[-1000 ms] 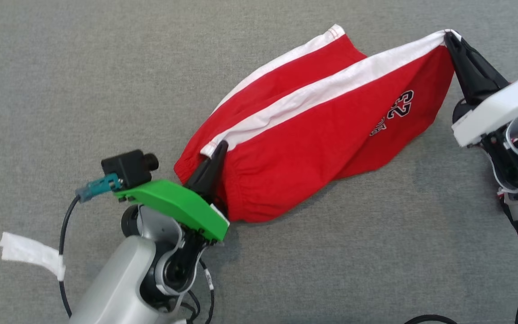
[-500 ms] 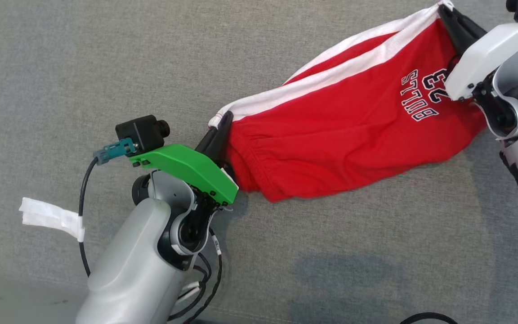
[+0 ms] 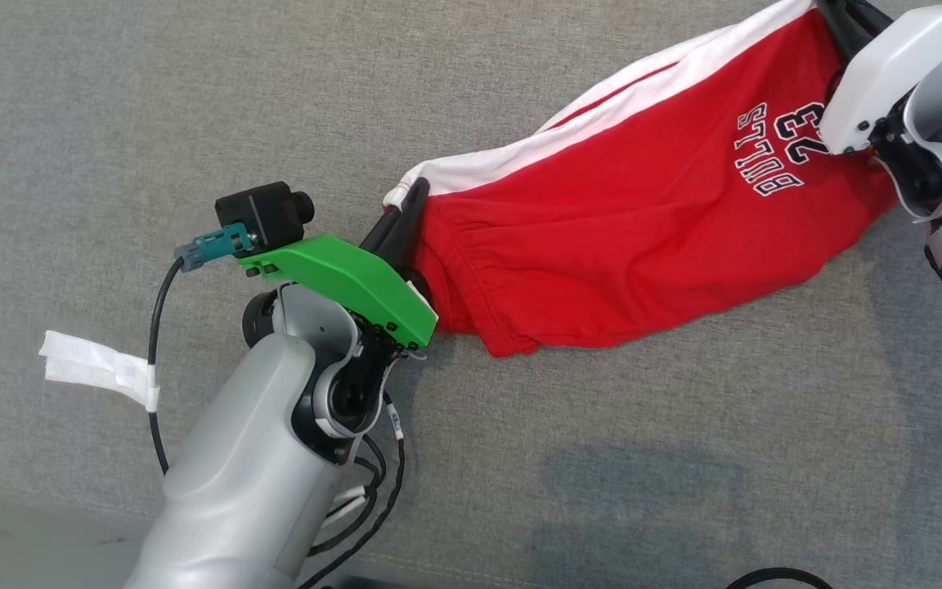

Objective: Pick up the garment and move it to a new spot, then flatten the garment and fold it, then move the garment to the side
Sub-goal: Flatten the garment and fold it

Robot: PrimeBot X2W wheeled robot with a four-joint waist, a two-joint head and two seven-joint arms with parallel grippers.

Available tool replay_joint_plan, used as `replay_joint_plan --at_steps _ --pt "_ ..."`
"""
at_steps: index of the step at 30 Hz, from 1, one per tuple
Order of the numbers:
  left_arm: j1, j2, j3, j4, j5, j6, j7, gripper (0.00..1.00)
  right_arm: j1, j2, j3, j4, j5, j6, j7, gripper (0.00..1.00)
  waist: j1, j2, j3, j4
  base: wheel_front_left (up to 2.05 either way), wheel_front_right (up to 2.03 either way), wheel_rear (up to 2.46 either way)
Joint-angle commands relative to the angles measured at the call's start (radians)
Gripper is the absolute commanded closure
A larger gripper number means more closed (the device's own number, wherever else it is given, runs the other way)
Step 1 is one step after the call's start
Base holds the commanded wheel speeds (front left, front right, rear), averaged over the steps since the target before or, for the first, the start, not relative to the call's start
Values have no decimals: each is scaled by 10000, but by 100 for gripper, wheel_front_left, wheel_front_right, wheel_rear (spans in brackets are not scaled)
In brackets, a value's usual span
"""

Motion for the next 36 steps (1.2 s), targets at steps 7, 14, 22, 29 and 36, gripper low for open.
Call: replay_joint_plan --at_steps 7,14,22,29,36 --pt "90 388 -24 154 279 105 -128 0 -142 251 721 -317 245 -2 317 0 0 0 -484 -536 0 0 0" --pt "922 1758 -504 -1233 2136 909 -1117 0 181 -373 1170 -1560 835 -9 1669 0 0 0 -989 -1059 0 0 0" --pt "2031 2461 -877 -2938 3461 1759 -2185 0 524 -696 611 -992 -42 -4 2611 0 0 0 -642 -585 0 0 0" --pt "2090 2243 -852 -2905 4140 1755 -2982 0 762 -323 31 -467 -309 -4 3121 0 0 0 -427 -61 0 0 0" --pt "2498 1989 -412 -2443 4477 1458 -3178 0 1118 9 -316 -293 -50 1 3853 0 0 0 -513 232 0 0 0"
